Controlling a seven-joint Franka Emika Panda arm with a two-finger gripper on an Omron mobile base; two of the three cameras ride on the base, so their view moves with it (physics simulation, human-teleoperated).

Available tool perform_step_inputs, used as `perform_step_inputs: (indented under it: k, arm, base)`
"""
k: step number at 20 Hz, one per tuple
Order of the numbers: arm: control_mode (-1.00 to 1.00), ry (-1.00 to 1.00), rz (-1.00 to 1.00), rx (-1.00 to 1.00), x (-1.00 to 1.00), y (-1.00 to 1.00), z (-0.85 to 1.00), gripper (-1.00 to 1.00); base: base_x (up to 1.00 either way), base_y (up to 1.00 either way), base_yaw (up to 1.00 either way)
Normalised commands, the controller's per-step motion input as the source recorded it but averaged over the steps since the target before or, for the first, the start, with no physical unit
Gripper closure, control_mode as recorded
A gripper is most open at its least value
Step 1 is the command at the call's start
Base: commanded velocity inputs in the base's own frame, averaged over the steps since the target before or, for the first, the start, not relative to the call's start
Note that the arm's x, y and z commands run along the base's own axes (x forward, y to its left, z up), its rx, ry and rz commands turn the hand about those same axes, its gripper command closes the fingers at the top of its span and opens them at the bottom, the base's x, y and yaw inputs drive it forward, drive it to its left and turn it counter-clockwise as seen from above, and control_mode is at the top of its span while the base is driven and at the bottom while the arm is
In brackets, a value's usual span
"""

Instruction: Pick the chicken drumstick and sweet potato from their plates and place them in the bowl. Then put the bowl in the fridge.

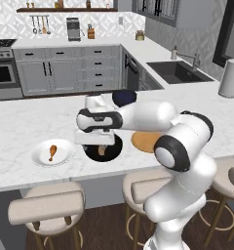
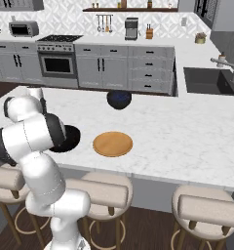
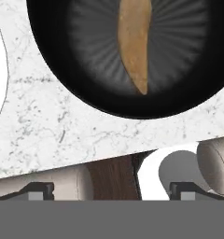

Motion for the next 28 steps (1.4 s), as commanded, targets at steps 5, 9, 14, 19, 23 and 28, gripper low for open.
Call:
perform_step_inputs:
  k: [5,9,14,19,23,28]
  arm:
    - [-1.0,-0.03,0.05,0.0,-0.55,-0.71,0.25,-1.0]
    - [-1.0,-0.02,0.08,0.01,-0.52,-0.52,0.8,-1.0]
    - [1.0,-0.01,0.05,0.0,-0.16,-0.01,0.21,-1.0]
    - [1.0,0.0,0.0,0.0,0.0,0.0,0.0,-1.0]
    - [1.0,0.0,0.0,0.0,0.0,0.0,0.0,-1.0]
    - [1.0,0.0,0.0,0.0,0.0,0.0,0.0,-1.0]
  base:
    - [0.0,0.0,0.0]
    - [0.0,0.0,0.0]
    - [-0.2,0.44,0.08]
    - [-0.22,0.98,0.13]
    - [0.54,0.77,0.01]
    - [0.97,0.17,-0.21]
